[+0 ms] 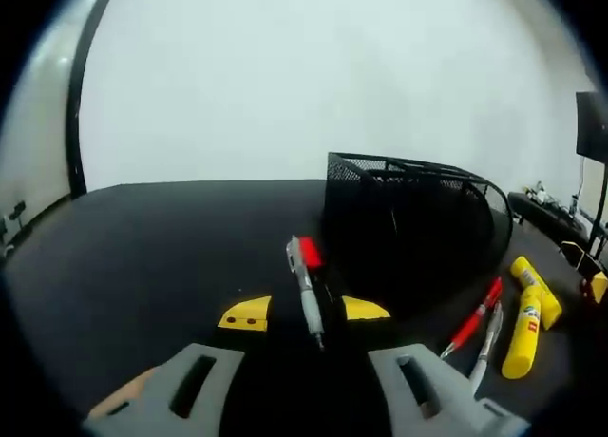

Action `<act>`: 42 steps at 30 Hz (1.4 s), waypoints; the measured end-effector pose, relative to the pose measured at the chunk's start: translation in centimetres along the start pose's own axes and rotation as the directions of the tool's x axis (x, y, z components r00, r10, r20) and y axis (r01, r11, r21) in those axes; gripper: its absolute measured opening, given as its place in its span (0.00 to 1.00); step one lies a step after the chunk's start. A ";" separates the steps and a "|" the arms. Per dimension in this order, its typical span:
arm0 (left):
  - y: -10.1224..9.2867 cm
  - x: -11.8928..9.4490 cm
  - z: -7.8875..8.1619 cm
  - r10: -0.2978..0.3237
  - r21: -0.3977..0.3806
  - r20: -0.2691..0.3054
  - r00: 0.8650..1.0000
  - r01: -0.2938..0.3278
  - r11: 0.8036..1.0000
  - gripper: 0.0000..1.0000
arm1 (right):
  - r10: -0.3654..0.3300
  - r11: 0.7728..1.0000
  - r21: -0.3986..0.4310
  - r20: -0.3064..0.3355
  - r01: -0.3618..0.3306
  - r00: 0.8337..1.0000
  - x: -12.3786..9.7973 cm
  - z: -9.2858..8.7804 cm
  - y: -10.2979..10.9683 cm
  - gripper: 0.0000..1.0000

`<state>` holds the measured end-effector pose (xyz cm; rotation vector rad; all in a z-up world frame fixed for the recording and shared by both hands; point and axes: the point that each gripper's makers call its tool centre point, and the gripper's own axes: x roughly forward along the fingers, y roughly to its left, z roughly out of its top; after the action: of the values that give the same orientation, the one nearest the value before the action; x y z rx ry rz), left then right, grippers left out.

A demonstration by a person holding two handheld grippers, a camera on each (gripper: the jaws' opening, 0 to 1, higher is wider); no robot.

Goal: Pick up pens and glue sticks and place them into the holder.

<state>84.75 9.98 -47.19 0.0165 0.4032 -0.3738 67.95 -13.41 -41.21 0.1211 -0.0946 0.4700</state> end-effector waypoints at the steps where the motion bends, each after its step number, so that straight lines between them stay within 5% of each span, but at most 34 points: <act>1: 0.0 0.1 -0.1 0.002 0.000 -0.001 1.000 -0.002 1.000 0.27 | 0.000 1.000 0.000 -0.001 0.000 1.000 0.0 0.0 0.0 0.55; 42: 0.3 0.7 -1.8 0.004 0.040 -0.056 0.998 -0.002 0.999 0.22 | 0.009 1.000 -0.003 0.014 -0.009 1.000 -0.1 0.3 0.2 0.55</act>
<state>84.73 10.15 -49.16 0.0668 0.4513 -0.3793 67.77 -13.30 -40.90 0.1212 -0.1091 0.4783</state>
